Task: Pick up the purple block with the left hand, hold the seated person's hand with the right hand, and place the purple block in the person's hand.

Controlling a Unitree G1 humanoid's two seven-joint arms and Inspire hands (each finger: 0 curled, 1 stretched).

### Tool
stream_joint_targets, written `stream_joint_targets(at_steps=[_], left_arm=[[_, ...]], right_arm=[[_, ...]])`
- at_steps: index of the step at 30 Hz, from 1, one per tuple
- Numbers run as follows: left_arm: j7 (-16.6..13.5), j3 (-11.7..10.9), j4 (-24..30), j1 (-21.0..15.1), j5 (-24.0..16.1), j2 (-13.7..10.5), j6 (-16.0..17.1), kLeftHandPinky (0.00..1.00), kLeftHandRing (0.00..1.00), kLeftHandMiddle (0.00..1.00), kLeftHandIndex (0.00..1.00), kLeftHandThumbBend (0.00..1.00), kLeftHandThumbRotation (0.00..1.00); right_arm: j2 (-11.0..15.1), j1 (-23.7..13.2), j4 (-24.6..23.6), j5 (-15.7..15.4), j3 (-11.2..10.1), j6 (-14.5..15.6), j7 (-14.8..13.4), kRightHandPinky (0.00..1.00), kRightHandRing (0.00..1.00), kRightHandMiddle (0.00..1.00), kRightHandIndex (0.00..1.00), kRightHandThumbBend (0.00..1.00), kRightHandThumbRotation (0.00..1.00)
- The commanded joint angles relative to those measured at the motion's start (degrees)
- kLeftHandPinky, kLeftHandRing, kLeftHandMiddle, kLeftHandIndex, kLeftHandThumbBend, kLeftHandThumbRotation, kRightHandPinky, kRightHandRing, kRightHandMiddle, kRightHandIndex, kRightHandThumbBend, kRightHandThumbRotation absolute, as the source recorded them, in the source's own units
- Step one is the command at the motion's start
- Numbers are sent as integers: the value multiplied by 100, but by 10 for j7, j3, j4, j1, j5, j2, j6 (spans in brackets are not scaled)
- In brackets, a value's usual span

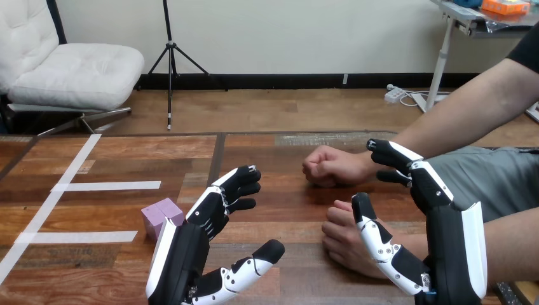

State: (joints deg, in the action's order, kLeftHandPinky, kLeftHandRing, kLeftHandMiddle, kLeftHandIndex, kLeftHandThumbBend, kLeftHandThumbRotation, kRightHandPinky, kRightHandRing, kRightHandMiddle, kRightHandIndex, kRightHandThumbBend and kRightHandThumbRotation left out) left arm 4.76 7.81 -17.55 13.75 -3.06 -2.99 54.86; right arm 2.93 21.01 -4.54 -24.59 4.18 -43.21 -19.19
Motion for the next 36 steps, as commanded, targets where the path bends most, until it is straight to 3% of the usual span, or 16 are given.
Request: stream_joint_targets(at_steps=[1, 36], left_arm=[[-6, -8, 24, -21, -5, 5, 11, 75, 81, 83, 81, 69, 38], [-16, -13, 18, -26, -11, 3, 26, 76, 81, 84, 83, 68, 35]], right_arm=[[-4, -24, -9, 3, -5, -11, -3, 69, 77, 79, 76, 34, 25], [-2, -23, -6, -1, -10, -19, -7, 68, 76, 79, 76, 34, 24]])
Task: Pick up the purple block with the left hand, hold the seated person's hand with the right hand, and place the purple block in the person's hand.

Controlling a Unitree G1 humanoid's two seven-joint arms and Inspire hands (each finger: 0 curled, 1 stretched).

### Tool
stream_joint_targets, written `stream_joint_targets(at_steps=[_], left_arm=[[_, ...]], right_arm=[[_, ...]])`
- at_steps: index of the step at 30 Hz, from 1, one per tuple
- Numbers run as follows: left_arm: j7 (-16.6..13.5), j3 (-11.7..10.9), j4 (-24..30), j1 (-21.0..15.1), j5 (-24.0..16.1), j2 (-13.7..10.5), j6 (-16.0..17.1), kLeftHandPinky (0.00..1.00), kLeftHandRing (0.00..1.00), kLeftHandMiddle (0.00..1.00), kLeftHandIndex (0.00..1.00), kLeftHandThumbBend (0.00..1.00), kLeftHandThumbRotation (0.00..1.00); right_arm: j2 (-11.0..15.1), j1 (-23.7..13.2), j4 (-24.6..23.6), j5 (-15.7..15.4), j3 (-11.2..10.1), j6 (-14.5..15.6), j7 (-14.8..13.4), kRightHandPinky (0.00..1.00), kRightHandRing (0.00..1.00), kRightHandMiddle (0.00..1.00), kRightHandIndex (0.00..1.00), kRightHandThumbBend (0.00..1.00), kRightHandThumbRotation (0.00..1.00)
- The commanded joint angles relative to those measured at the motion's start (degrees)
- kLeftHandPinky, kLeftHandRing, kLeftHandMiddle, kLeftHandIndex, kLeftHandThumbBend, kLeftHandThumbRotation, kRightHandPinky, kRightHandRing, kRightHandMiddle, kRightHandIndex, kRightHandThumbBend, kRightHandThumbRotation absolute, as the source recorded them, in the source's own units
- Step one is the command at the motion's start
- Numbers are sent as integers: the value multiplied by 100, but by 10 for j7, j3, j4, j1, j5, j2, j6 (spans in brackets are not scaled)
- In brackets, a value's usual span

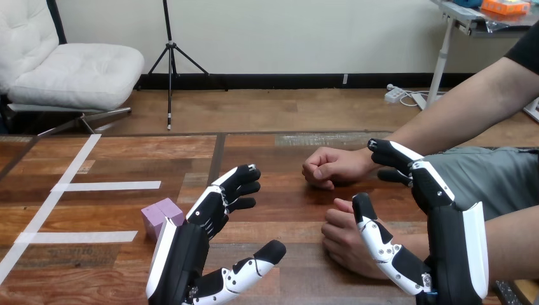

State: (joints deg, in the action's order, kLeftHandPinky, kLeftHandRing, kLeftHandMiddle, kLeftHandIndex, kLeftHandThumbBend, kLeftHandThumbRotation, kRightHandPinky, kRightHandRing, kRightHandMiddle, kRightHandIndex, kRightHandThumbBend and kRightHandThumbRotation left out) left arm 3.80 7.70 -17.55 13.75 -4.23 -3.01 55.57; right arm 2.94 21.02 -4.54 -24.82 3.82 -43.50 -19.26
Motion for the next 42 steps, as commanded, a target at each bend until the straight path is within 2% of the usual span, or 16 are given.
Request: stream_joint_targets(at_steps=[1, 9, 23, 27, 36, 42], left_arm=[[-9, -16, 18, -27, -3, 2, 20, 76, 81, 84, 84, 67, 35], [-32, -41, 17, -36, -25, 1, 30, 82, 85, 87, 88, 70, 35], [-24, -56, 47, -39, 8, -21, 34, 86, 89, 90, 90, 72, 33], [-30, -66, 53, -41, 5, -22, 40, 86, 88, 90, 90, 73, 32], [-65, -112, 75, -44, -57, -16, 40, 87, 89, 90, 90, 75, 34], [-95, -135, 89, -46, -102, -14, 20, 88, 90, 91, 90, 76, 37]], right_arm=[[-3, -22, -7, 4, -6, -15, -4, 68, 76, 79, 76, 34, 24], [-4, -18, -11, 12, -3, -11, 1, 69, 76, 79, 76, 34, 25], [0, -23, -1, 10, -6, -22, -2, 69, 76, 79, 76, 34, 24], [0, -25, 5, 12, -6, -27, -2, 69, 76, 79, 76, 34, 24], [-5, -20, -1, 15, -3, -16, 3, 69, 77, 79, 75, 35, 24], [-4, -20, -3, 12, -4, -14, 4, 70, 77, 79, 75, 35, 25]])
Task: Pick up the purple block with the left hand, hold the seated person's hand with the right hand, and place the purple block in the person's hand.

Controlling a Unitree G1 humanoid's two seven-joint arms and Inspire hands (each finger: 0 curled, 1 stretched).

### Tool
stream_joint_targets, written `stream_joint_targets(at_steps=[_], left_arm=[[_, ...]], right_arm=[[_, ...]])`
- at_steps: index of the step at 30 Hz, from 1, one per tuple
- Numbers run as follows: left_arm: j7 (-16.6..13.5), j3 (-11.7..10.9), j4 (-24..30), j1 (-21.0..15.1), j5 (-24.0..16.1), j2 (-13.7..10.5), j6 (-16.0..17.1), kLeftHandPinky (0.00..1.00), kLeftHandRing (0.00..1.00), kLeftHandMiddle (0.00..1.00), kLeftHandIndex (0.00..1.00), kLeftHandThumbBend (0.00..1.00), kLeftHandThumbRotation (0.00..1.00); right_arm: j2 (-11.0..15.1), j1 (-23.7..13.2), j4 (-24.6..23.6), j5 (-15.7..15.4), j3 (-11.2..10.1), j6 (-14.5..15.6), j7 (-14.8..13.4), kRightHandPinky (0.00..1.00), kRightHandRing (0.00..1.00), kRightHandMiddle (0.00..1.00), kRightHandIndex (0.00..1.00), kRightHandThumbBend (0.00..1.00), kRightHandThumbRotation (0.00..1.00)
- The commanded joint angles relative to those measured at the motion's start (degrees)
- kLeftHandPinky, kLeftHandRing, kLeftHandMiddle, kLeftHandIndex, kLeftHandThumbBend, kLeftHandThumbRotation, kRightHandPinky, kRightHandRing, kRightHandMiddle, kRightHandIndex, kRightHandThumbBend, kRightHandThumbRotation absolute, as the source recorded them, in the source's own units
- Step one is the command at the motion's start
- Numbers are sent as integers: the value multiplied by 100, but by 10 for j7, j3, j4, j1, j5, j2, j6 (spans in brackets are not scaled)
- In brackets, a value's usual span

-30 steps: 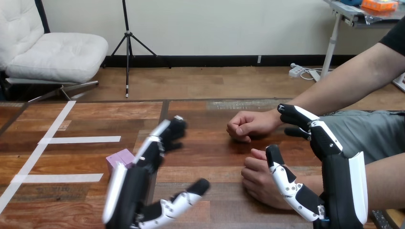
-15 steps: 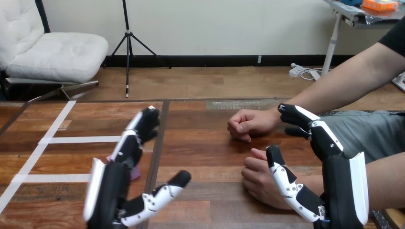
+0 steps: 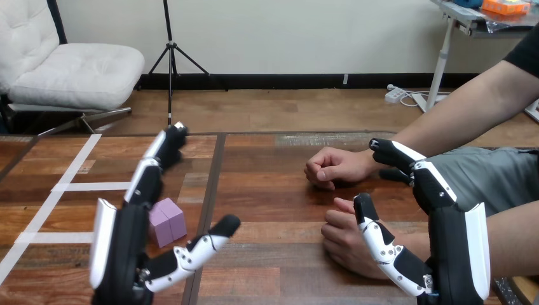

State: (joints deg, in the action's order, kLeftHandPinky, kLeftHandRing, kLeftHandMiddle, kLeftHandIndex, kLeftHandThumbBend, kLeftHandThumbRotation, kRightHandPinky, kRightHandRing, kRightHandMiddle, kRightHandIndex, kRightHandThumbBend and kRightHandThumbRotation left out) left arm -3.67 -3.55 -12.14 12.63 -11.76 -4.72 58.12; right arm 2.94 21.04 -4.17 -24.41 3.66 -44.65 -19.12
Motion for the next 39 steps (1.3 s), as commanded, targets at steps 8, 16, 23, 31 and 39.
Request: stream_joint_targets(at_steps=[8, 16, 23, 31, 39], left_arm=[[-83, -58, 67, -33, -139, 2, -66, 90, 91, 92, 92, 75, 38], [-125, -62, 98, -35, -229, -11, -155, 89, 92, 94, 94, 74, 42], [-154, -53, 93, -51, -280, -29, -214, 86, 92, 95, 94, 74, 40], [-148, -35, 69, -77, -291, -51, -272, 84, 92, 96, 94, 75, 40], [-152, -15, 38, -103, -306, -74, -314, 82, 91, 95, 94, 76, 40]], right_arm=[[-2, -22, -3, 8, -4, -5, 3, 70, 77, 79, 75, 35, 25], [-2, -24, -2, 6, -5, -4, 3, 71, 77, 79, 75, 35, 24], [0, -26, 0, 9, -5, -6, 5, 72, 78, 79, 75, 35, 24], [0, -26, -5, 10, -5, -1, 9, 72, 78, 79, 75, 35, 24], [2, -30, -4, 10, -8, -3, 10, 73, 78, 78, 75, 35, 24]])
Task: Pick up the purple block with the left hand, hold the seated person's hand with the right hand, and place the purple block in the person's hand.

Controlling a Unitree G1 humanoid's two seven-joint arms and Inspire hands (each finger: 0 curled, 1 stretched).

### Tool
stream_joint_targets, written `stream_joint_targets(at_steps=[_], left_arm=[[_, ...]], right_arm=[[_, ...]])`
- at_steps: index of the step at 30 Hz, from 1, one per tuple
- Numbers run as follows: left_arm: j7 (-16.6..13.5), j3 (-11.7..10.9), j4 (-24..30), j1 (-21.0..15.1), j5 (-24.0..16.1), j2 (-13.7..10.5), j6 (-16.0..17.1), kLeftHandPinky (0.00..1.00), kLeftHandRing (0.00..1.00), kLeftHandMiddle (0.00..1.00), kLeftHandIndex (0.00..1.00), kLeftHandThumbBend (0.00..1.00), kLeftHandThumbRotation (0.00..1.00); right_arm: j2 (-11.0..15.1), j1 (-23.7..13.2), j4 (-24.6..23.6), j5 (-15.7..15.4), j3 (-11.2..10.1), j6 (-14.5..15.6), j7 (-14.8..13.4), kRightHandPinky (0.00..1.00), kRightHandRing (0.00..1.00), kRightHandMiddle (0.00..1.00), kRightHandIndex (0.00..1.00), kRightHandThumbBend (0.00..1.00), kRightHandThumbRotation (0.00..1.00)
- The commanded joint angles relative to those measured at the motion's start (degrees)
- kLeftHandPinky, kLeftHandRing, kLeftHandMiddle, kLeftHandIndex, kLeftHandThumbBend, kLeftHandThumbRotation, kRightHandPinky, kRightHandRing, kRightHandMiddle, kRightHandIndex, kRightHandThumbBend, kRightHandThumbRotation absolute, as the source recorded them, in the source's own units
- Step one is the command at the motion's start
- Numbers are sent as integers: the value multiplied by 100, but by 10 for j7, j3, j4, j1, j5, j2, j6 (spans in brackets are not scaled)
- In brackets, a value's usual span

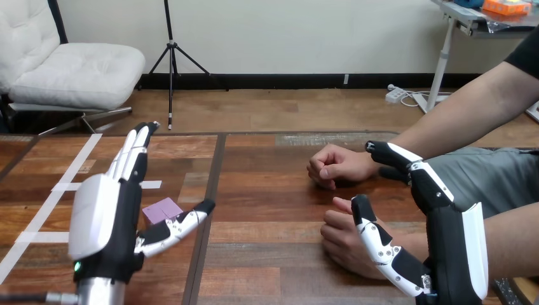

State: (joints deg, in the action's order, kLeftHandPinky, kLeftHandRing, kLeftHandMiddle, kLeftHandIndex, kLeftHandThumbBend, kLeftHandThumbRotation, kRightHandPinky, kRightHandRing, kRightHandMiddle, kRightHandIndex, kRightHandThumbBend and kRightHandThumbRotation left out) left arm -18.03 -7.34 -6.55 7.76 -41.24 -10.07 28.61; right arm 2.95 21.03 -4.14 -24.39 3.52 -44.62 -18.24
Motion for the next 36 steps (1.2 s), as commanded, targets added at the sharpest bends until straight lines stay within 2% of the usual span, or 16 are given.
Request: stream_joint_targets(at_steps=[1, 12, 20, 26, 36], left_arm=[[-9, 26, -22, -58, -11, -23, -23, 82, 91, 95, 94, 77, 40], [-11, 55, -70, -95, -23, -53, -67, 80, 90, 94, 94, 77, 42], [-16, 74, -104, -120, -23, -73, -83, 81, 89, 93, 93, 78, 42], [-6, 86, -128, -138, -14, -85, -100, 82, 90, 94, 94, 80, 44], [0, 103, -169, -164, -1, -105, -101, 82, 91, 95, 95, 82, 46]], right_arm=[[2, -31, -3, 9, -8, -5, 1, 73, 78, 78, 75, 35, 24], [1, -32, -7, 10, -10, 2, 5, 74, 78, 78, 74, 35, 24], [2, -35, -8, 16, -10, 3, 9, 74, 78, 78, 74, 36, 26], [3, -36, -9, 22, -10, 5, 15, 75, 78, 77, 73, 36, 26], [4, -39, -9, 21, -14, 4, 19, 75, 78, 77, 73, 36, 25]])
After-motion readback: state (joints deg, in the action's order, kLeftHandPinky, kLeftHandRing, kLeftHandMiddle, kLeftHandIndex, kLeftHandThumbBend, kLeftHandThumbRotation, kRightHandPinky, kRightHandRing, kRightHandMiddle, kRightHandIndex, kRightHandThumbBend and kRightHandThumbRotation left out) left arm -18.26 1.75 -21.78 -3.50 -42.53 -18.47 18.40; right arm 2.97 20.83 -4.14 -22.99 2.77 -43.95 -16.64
